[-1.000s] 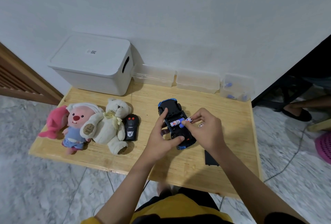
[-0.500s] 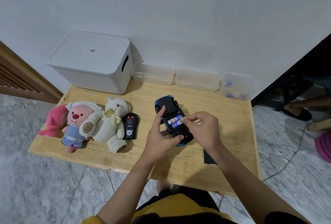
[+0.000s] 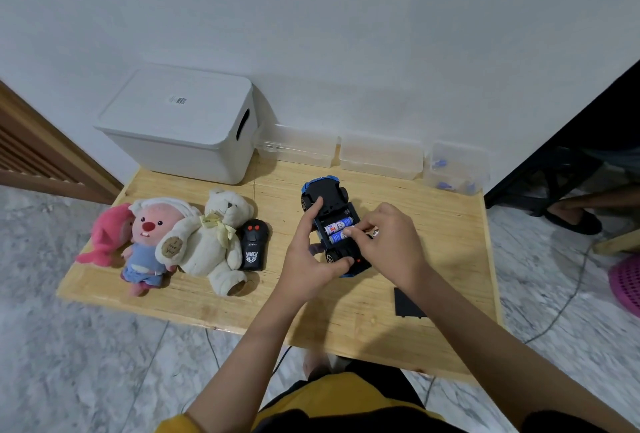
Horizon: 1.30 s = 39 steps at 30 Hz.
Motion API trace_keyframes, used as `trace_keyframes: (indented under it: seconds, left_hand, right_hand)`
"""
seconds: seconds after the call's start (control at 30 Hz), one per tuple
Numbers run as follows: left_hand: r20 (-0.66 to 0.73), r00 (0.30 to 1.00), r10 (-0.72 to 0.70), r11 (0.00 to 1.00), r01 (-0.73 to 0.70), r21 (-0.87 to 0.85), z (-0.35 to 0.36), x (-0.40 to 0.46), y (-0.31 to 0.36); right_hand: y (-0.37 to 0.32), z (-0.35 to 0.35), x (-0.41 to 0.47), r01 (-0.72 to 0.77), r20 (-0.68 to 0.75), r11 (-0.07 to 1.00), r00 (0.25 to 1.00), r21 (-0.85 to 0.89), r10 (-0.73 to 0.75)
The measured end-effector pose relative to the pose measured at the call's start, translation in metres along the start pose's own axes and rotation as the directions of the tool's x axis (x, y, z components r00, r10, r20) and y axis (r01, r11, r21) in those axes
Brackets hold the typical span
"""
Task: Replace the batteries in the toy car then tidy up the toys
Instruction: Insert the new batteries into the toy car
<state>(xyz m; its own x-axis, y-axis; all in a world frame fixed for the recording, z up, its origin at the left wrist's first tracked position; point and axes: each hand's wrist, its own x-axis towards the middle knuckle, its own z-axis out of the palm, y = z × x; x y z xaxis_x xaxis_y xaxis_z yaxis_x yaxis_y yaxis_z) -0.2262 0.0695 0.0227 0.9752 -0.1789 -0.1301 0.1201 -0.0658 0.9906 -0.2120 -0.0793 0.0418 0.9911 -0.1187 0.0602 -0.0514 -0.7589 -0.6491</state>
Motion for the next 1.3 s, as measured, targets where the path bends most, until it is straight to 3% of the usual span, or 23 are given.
trace_keyframes:
  seconds: [0.1,0.2,0.3,0.4,0.5,0.57,0.73,0.93,1.03,1.3]
  left_hand:
    - [0.034,0.999,-0.009,0.999,0.008,0.040,-0.001,0.002,-0.001]
    - [0.049,0.999,-0.013,0.999,0.011,0.052,0.000,0.002,-0.003]
    - [0.073,0.997,-0.026,0.999,0.023,0.039,0.001,0.002,-0.003]
    - [0.086,0.996,-0.034,0.999,0.031,0.032,0.001,0.003,-0.003]
    - [0.086,0.995,-0.041,0.999,0.039,0.026,0.002,0.005,-0.001]
    - [0.086,0.995,-0.041,0.999,0.039,0.024,0.004,0.006,0.000]
    - [0.081,0.996,-0.024,0.999,0.022,0.024,0.010,0.012,0.001]
    - [0.064,0.998,-0.011,1.000,0.011,0.005,0.012,0.019,0.004]
    - [0.043,0.999,0.001,1.000,-0.001,0.006,0.009,0.023,0.007]
    - [0.033,0.997,0.064,0.997,-0.066,0.049,0.005,0.027,0.018]
  right_hand:
    - [0.000,-0.009,0.008,-0.095,0.147,0.992,0.986,0.077,0.083]
    - [-0.008,-0.024,0.014,-0.241,0.361,0.934,0.923,0.264,0.136]
    - [-0.012,-0.034,0.013,-0.278,0.463,0.891,0.882,0.360,0.088]
    - [-0.015,-0.031,0.012,-0.234,0.370,0.812,0.929,0.535,0.024]
    - [-0.015,-0.024,0.011,-0.240,0.221,0.685,0.968,0.688,0.117]
    - [-0.016,-0.020,0.009,-0.234,0.146,0.669,0.972,0.706,0.185]
    - [-0.017,-0.006,0.010,-0.186,-0.107,0.731,0.937,0.657,0.334]
    - [-0.012,0.006,0.018,0.008,-0.339,0.920,0.931,0.393,0.137]
    - [-0.007,0.009,0.027,0.048,-0.356,0.954,0.932,0.295,0.063]
    - [-0.011,0.020,0.032,0.052,-0.344,0.954,0.937,0.294,0.055]
